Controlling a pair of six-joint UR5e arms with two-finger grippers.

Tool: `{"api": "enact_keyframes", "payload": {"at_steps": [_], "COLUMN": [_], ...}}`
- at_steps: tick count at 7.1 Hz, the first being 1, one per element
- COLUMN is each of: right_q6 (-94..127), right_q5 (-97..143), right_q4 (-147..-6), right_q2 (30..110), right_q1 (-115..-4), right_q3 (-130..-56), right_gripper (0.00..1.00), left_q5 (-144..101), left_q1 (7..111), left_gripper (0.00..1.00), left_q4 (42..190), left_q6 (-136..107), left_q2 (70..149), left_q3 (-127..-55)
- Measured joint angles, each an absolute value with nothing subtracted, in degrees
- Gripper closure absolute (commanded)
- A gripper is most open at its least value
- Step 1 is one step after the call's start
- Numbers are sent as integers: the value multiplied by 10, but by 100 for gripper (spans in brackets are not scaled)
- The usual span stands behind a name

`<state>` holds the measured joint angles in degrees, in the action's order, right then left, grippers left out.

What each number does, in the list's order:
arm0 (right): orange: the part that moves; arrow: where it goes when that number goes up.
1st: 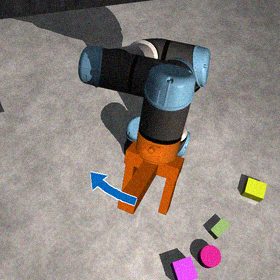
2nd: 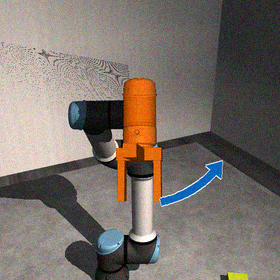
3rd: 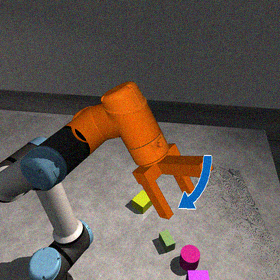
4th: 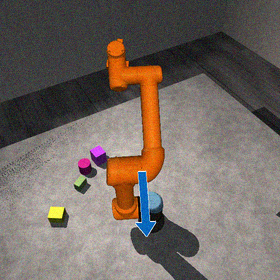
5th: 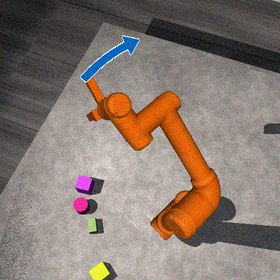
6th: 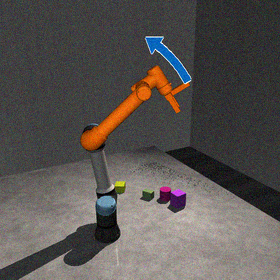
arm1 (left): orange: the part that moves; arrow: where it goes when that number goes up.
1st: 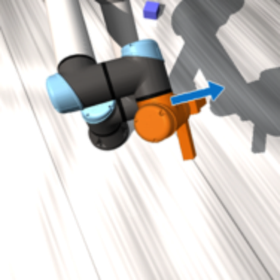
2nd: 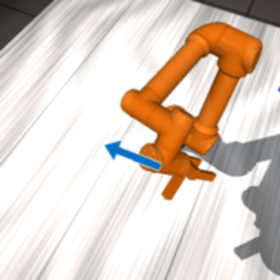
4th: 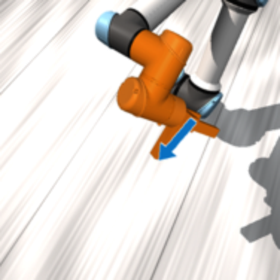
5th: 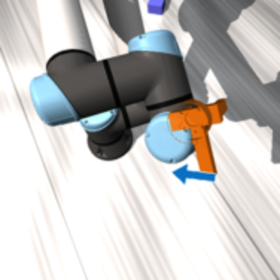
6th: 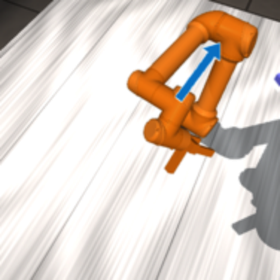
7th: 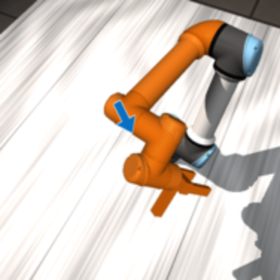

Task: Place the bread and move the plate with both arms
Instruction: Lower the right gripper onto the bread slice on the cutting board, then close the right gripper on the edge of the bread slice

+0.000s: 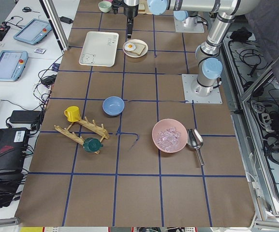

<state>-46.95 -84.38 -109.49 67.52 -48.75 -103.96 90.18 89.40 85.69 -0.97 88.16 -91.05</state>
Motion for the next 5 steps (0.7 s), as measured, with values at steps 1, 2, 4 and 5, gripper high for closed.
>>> {"api": "enact_keyframes", "payload": {"at_steps": [1, 2, 4, 5], "right_q6": [-470, -470, -471, -471], "right_q5": [-848, -849, -863, -871], "right_q4": [-1095, -1095, -1095, -1095], "right_q2": [675, 674, 674, 674], "right_q1": [-487, -487, -487, -487], "right_q3": [-1046, -1050, -1055, -1055], "right_gripper": [17, 30, 58, 77], "left_q5": [902, 903, 903, 903], "left_q1": [894, 894, 894, 894], "left_gripper": [0, 0, 0, 0], "left_q4": [857, 857, 858, 858], "left_q6": [-10, -10, -10, -10], "left_q2": [882, 882, 882, 882], "left_q3": [-911, -911, -911, -911]}}
